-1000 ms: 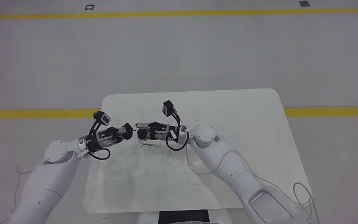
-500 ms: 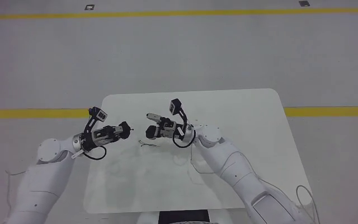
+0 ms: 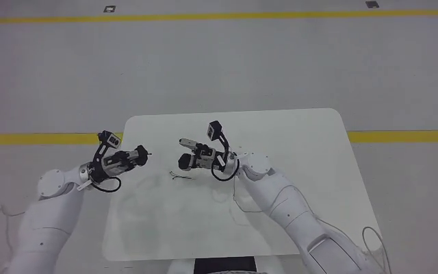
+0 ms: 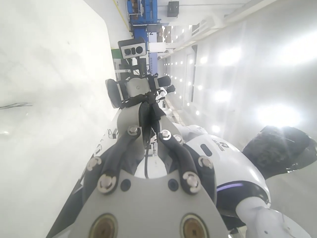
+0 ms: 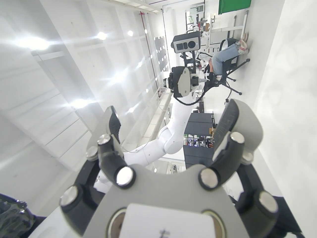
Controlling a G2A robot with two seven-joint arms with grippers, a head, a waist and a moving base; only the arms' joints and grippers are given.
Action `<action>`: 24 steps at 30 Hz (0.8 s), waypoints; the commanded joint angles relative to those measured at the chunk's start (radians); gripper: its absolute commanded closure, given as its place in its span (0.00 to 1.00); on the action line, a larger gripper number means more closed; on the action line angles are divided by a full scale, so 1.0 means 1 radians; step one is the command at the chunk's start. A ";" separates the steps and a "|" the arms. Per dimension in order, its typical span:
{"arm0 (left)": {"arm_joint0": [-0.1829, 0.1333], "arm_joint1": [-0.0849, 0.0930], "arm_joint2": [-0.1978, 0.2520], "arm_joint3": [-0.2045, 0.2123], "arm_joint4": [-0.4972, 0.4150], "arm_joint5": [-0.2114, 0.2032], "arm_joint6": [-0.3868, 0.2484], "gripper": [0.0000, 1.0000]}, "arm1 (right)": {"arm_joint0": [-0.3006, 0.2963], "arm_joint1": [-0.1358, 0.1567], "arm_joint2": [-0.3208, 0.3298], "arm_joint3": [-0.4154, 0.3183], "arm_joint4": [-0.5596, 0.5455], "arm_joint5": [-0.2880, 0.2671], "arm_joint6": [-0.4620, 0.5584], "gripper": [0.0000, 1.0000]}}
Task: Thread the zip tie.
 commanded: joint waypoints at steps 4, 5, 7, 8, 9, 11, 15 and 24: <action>-0.016 -0.022 -0.030 0.086 -0.038 0.000 0.002 1.00 | 0.000 0.000 0.000 0.000 0.000 0.000 0.000 0.00; -0.025 -0.027 -0.030 0.100 -0.041 0.000 0.002 1.00 | 0.000 0.000 0.000 0.000 0.000 0.000 0.000 0.00; -0.027 -0.028 -0.030 0.105 -0.042 0.000 0.002 1.00 | 0.000 0.000 0.000 0.000 0.000 0.000 0.000 0.00; -0.027 -0.028 -0.030 0.105 -0.042 0.000 0.002 1.00 | 0.000 0.000 0.000 0.000 0.000 0.000 0.000 0.00; -0.027 -0.028 -0.030 0.105 -0.042 0.000 0.002 1.00 | 0.000 0.000 0.000 0.000 0.000 0.000 0.000 0.00; -0.027 -0.028 -0.030 0.105 -0.042 0.000 0.002 1.00 | -0.001 0.001 -0.003 -0.006 -0.013 0.005 -0.009 0.00; -0.027 -0.028 -0.030 0.105 -0.042 0.000 0.002 1.00 | 0.045 0.013 -0.046 -0.074 -0.233 0.169 -0.057 0.00; -0.027 -0.028 -0.030 0.105 -0.042 0.000 0.002 1.00 | 0.101 0.027 -0.111 -0.190 -0.478 0.456 -0.077 0.00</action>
